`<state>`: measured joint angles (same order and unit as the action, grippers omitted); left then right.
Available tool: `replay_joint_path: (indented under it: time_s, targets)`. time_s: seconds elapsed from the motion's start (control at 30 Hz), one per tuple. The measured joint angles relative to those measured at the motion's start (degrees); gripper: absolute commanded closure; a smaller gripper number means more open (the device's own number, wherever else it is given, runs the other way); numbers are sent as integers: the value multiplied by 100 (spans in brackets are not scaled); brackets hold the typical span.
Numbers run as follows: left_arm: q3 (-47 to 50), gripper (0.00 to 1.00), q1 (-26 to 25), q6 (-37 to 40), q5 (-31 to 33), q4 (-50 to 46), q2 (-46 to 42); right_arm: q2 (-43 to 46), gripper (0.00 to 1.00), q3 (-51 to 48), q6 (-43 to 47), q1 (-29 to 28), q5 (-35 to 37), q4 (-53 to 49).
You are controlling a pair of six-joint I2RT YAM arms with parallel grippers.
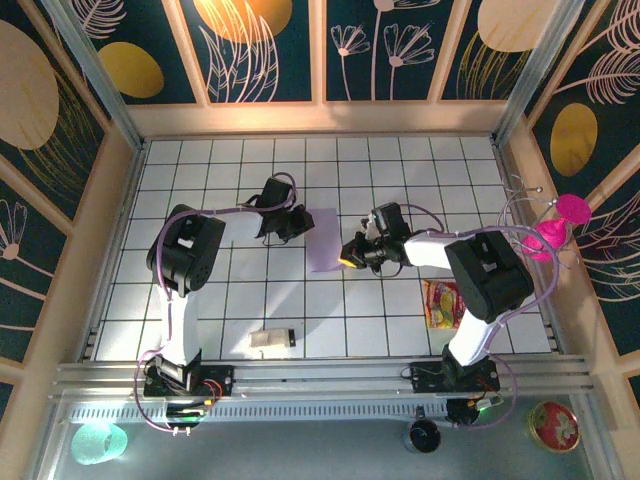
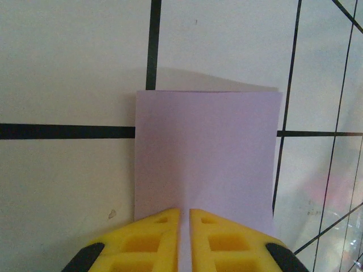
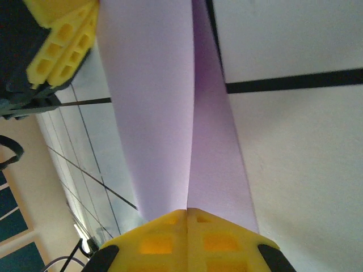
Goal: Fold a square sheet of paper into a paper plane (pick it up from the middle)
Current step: Fold the triangle a second time at the center of the table.
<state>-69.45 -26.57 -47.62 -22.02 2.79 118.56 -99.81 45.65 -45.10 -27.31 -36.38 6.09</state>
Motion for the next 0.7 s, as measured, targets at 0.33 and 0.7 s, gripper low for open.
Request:
replay_joint_path:
  time_s: [0.33, 0.7]
  targets:
    - [37, 88, 0, 0, 0, 52, 2, -236, 100, 400, -2, -9, -105, 63]
    - [68, 87, 2, 0, -26, 131, 0, -645, 100, 791, -2, -188, -103, 144]
